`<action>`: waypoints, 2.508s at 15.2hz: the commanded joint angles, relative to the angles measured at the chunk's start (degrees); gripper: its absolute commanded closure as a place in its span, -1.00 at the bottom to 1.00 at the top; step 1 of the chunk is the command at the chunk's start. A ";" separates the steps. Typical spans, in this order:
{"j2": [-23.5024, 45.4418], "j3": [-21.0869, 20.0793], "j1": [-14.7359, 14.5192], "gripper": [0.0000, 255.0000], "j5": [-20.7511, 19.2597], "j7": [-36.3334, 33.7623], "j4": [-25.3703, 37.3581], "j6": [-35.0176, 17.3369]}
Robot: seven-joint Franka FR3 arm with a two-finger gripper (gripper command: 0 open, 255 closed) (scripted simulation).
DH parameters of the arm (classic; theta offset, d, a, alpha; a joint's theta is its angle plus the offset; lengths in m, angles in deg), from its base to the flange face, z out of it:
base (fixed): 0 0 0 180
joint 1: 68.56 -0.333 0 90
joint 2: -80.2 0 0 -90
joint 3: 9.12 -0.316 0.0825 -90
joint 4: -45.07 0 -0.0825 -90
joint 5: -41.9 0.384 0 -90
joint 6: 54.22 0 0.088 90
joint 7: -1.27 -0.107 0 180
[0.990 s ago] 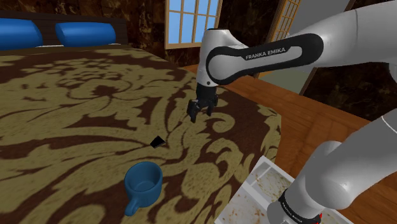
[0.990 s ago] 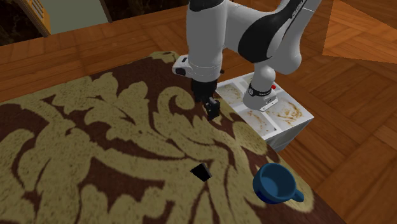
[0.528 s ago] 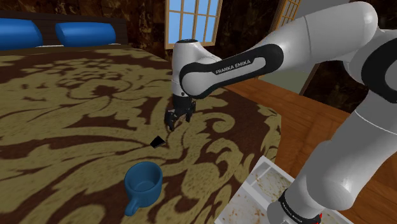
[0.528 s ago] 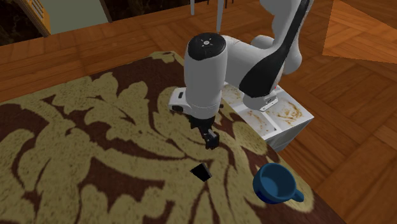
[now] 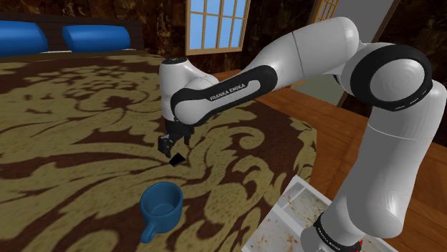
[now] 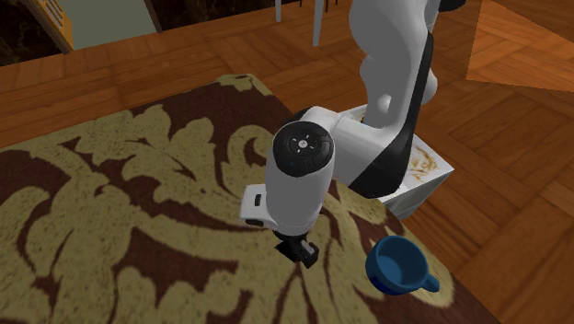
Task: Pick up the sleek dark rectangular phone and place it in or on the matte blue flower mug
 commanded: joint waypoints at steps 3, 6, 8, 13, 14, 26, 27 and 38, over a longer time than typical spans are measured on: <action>2.94 -0.03 -1.05 -1.00 -1.64 -1.26 0.79 -1.94; 4.14 0.24 -1.14 -1.00 -2.25 -1.65 -0.01 -3.86; 4.80 0.38 -1.19 -1.00 -2.59 -1.87 -0.38 -4.85; 4.80 0.38 -1.19 -1.00 -2.59 -1.87 -0.38 -4.85; 4.80 0.38 -1.19 -1.00 -2.59 -1.87 -0.38 -4.85; 4.80 0.38 -1.19 1.00 -2.59 -1.87 -0.38 -4.85; 4.38 0.29 -1.13 1.00 -2.37 -1.69 -0.14 -4.22; 0.46 -0.41 -0.69 1.00 -0.31 -0.02 3.42 2.97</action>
